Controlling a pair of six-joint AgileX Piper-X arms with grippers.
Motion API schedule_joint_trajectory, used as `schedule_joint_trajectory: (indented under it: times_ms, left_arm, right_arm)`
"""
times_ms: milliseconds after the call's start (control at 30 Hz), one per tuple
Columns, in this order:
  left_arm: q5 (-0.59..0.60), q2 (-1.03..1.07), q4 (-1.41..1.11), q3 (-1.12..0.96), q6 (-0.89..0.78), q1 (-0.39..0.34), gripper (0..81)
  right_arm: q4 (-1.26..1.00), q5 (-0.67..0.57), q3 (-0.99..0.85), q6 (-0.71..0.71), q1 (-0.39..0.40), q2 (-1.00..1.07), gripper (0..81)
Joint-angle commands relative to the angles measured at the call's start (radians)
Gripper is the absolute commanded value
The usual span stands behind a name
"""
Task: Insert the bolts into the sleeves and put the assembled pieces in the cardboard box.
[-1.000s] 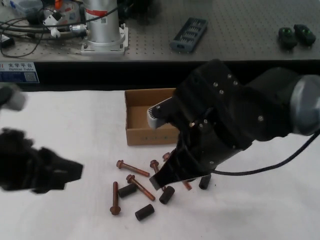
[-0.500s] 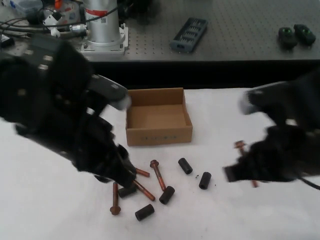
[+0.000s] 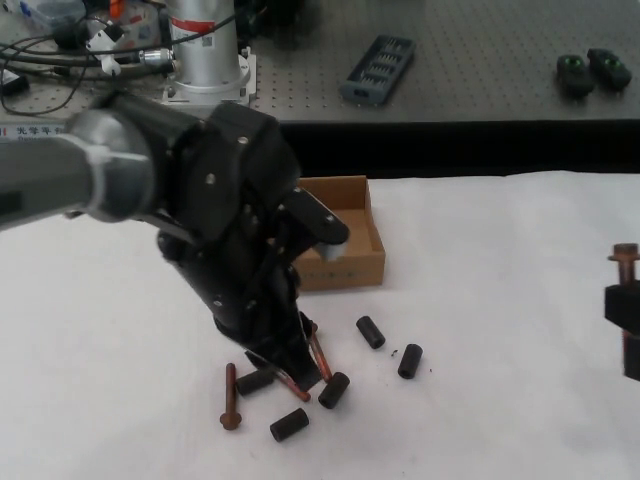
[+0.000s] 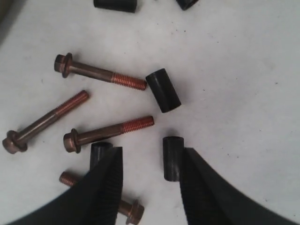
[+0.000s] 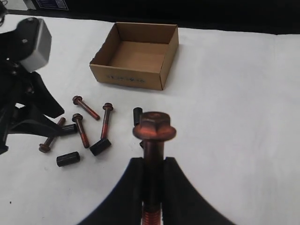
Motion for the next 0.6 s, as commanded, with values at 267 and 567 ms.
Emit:
schedule_joint_trajectory:
  times_ms: [267, 567]
  left_arm:
    - [-0.094, 0.106, 0.112, -0.032, 0.164, -0.029, 29.4]
    - [-0.092, 0.117, 0.093, -0.032, 0.152, -0.054, 29.4]
  right_arm:
    - [0.047, -0.002, 0.001, 0.058, -0.006, -0.055, 5.1]
    - [0.047, -0.002, 0.001, 0.058, -0.006, -0.055, 5.1]
